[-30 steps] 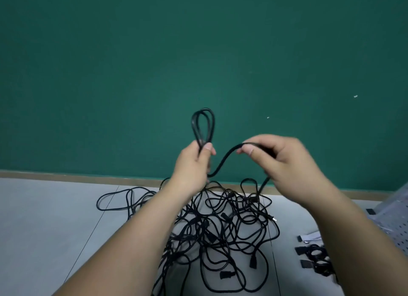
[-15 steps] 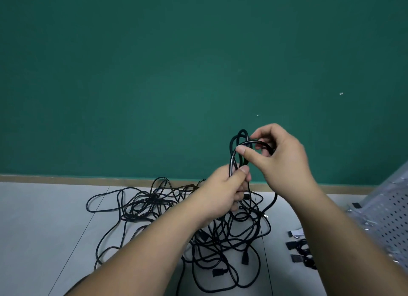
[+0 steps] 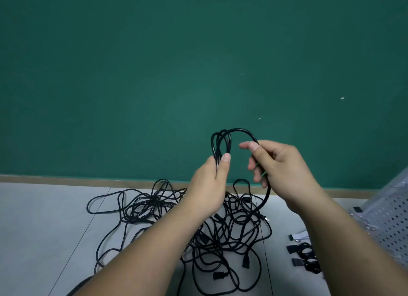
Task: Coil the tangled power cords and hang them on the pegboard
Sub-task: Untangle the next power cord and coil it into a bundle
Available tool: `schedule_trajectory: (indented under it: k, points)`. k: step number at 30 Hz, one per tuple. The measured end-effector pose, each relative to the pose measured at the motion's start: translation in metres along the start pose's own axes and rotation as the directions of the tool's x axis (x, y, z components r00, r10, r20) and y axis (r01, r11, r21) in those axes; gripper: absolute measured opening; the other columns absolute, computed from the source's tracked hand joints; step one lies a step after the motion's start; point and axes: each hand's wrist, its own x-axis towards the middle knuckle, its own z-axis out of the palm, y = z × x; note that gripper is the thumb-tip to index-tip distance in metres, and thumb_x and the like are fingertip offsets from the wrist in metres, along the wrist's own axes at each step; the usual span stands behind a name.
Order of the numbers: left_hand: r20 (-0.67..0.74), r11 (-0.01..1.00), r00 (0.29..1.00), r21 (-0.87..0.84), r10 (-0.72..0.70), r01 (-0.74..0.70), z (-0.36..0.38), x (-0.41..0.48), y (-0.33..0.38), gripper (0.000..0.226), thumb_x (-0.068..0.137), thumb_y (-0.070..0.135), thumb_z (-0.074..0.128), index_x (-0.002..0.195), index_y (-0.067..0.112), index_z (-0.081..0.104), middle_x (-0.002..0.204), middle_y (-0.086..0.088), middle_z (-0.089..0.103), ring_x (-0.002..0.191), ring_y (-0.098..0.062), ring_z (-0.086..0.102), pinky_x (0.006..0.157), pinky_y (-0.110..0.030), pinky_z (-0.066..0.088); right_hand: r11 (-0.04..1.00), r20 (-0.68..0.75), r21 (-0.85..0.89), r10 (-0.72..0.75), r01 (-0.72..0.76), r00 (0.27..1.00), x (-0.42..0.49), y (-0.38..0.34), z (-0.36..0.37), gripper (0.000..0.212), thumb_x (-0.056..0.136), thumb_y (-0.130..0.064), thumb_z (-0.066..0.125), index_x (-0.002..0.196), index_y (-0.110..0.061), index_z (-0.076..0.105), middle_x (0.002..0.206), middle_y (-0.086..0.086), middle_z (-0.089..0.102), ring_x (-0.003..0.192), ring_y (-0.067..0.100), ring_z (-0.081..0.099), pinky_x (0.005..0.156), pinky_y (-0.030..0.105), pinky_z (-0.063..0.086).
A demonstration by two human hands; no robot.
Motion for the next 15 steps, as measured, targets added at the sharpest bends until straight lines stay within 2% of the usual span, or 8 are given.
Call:
schedule_trajectory:
  k: [4,7,11,13,15]
  points:
    - [-0.021,0.996,0.997,-0.053,0.076,-0.077,0.009,-0.005,0.006,0.046,0.111,0.054,0.024,0.105,0.026,0.06,0.078,0.011,0.056,0.072,-0.007,0.053,0.069,-0.035,0.04,0.988,-0.101,0.15,0.041,-0.025,0.994,0.001,0.001,0.016,0.027,0.114,-0.035,0.047,0.121,-0.032,0.073,0.071,0.0,0.061,0.049,0.015,0.043,0.051,0.028,0.036]
    - [0.016,0.989,0.992,-0.079,0.126,-0.124,0.015,-0.002,0.001,0.031,0.112,0.05,0.03,0.102,0.033,0.054,0.074,0.01,0.054,0.064,-0.012,0.05,0.065,-0.038,0.042,0.957,-0.118,0.279,0.11,-0.074,0.987,0.0,-0.001,0.023,0.03,0.115,-0.032,0.042,0.122,-0.037,0.07,0.081,-0.002,0.057,0.052,0.012,0.04,0.048,0.026,0.033]
    - [0.096,0.99,0.987,-0.068,0.128,-0.121,0.017,0.0,-0.005,0.023,0.11,0.049,0.035,0.103,0.037,0.053,0.074,0.008,0.056,0.068,-0.021,0.058,0.072,-0.05,0.055,0.981,-0.154,0.173,0.12,-0.093,0.981,-0.001,-0.005,0.027,0.036,0.113,-0.027,0.038,0.112,-0.036,0.074,0.089,-0.007,0.067,0.059,0.011,0.048,0.058,0.024,0.038]
    - [0.14,0.99,0.981,-0.041,0.136,-0.132,0.015,0.001,-0.005,0.022,0.111,0.044,0.037,0.111,0.035,0.057,0.076,0.005,0.058,0.071,-0.021,0.061,0.076,-0.048,0.056,0.986,-0.166,0.128,0.13,-0.109,0.978,-0.003,-0.007,0.028,0.038,0.111,-0.025,0.038,0.107,-0.027,0.076,0.088,-0.01,0.072,0.064,0.01,0.054,0.065,0.026,0.04]
    - [0.157,0.989,0.977,-0.026,0.145,-0.143,0.013,0.0,-0.005,0.021,0.112,0.042,0.039,0.114,0.031,0.057,0.079,0.002,0.061,0.075,-0.022,0.062,0.078,-0.047,0.056,0.994,-0.188,0.04,0.106,-0.1,0.977,-0.002,-0.005,0.027,0.038,0.11,-0.024,0.039,0.103,-0.02,0.076,0.096,-0.003,0.076,0.076,0.012,0.062,0.072,0.032,0.045]
